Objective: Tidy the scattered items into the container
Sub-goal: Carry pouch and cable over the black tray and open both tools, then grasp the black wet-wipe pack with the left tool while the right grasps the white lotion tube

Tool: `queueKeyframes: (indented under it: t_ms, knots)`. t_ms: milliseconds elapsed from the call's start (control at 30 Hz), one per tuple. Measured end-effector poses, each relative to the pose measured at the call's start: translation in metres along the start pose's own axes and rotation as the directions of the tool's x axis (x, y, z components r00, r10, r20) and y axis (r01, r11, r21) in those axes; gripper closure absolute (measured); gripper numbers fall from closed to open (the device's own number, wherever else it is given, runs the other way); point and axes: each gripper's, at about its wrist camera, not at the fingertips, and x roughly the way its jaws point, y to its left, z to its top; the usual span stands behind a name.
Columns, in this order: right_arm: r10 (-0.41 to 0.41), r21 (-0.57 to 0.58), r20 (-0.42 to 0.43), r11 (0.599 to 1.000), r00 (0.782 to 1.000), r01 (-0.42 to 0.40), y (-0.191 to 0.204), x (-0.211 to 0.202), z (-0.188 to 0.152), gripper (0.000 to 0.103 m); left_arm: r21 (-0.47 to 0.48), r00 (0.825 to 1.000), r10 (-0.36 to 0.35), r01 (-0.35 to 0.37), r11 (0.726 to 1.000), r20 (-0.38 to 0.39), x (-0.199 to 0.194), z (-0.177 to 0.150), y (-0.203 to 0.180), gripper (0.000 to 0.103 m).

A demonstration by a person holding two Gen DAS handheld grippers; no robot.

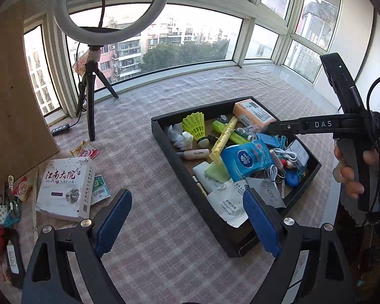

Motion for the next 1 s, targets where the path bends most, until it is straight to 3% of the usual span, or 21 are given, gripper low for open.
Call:
queueKeyframes:
  t_ms: [133, 300, 400, 567, 700, 867, 1000]
  knots:
    - [0.043, -0.091, -0.031, 0.995, 0.999, -0.045, 0.045, 0.015, 0.002, 0.045, -0.119, 0.997, 0.080, -0.082, 0.990, -0.016, -0.021, -0.037, 0.057, 0.014]
    - [0.127, -0.176, -0.085, 0.974, 0.988, -0.141, 0.101, 0.037, -0.004, 0.045, -0.302, 0.980, 0.191, -0.196, 0.933, -0.047, -0.050, -0.095, 0.130, 0.015]
    - [0.169, -0.243, -0.090, 0.952, 0.982, -0.186, 0.137, 0.048, -0.015, 0.045, -0.418, 0.963, 0.259, -0.264, 0.869, -0.070, -0.071, -0.136, 0.168, 0.015]
    - [0.232, -0.367, -0.137, 0.891, 0.963, -0.267, 0.200, 0.067, -0.043, 0.045, -0.600, 0.935, 0.339, -0.331, 0.728, -0.105, -0.107, -0.206, 0.219, 0.015]
    - [0.214, -0.401, -0.209, 0.871, 0.954, -0.283, 0.235, 0.089, -0.067, 0.045, -0.660, 0.903, 0.403, -0.394, 0.640, -0.148, -0.125, -0.245, 0.242, 0.017]
    - [0.236, -0.361, -0.299, 0.869, 0.924, -0.339, 0.256, 0.107, -0.087, 0.045, -0.688, 0.888, 0.429, -0.414, 0.595, -0.164, -0.134, -0.263, 0.260, 0.017]
    - [0.209, -0.392, -0.292, 0.864, 0.933, -0.316, 0.263, 0.106, -0.095, 0.045, -0.691, 0.895, 0.418, -0.400, 0.602, -0.154, -0.128, -0.258, 0.268, 0.017]
